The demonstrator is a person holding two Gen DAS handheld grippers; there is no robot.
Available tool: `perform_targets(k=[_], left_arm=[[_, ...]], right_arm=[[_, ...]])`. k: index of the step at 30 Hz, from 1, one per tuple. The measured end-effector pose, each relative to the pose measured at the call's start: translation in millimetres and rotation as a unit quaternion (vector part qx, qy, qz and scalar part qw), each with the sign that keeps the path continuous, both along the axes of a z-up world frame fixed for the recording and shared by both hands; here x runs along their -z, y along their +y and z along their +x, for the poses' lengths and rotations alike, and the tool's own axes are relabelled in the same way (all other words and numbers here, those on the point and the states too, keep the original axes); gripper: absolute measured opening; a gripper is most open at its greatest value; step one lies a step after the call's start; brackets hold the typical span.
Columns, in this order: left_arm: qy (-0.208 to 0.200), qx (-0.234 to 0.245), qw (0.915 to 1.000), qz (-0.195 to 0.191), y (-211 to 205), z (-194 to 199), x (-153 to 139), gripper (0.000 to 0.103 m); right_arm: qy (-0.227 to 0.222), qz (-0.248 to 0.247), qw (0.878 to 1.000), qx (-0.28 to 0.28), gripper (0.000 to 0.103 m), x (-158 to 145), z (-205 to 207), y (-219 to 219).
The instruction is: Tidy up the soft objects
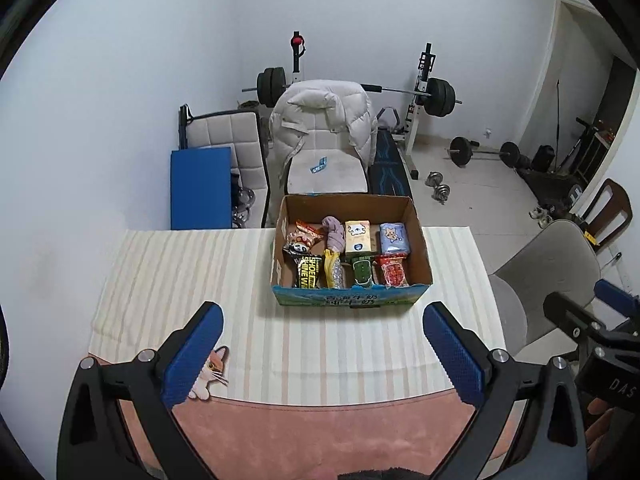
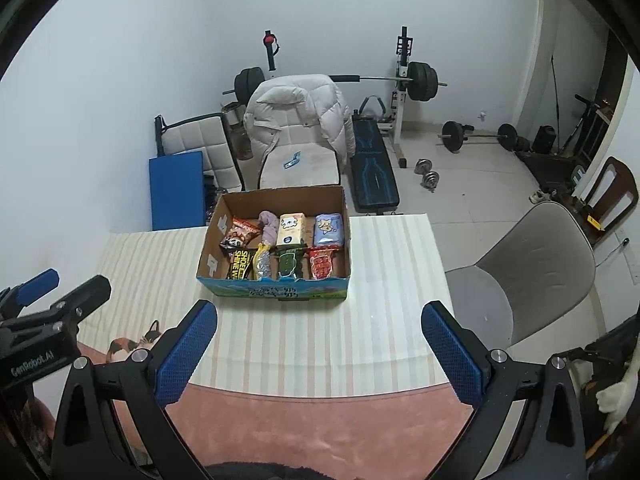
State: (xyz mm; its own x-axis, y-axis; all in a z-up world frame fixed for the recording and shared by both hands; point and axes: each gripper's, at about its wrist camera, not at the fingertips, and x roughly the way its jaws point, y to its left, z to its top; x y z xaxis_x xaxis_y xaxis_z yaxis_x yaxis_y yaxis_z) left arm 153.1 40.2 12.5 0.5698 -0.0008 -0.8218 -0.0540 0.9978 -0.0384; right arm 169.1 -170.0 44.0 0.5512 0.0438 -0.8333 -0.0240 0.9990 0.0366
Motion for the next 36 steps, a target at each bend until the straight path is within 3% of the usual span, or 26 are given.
perform_targets(k=[10,36], left_arm=[[-0.011,-0.003,0.9999,-0.004,-1.4,-1.2,-5.9,0.103],[-0.023,-0.015,0.9996,0.003,-3.1,1.2,-10.5,0.103]], right_arm=[[-0.022,-0.009,1.000,0.002,0.103,-14.4,1.0,0.6],[-0.027,-0.022,0.999,-0.006,0.103,-23.6,8.0,2.3]])
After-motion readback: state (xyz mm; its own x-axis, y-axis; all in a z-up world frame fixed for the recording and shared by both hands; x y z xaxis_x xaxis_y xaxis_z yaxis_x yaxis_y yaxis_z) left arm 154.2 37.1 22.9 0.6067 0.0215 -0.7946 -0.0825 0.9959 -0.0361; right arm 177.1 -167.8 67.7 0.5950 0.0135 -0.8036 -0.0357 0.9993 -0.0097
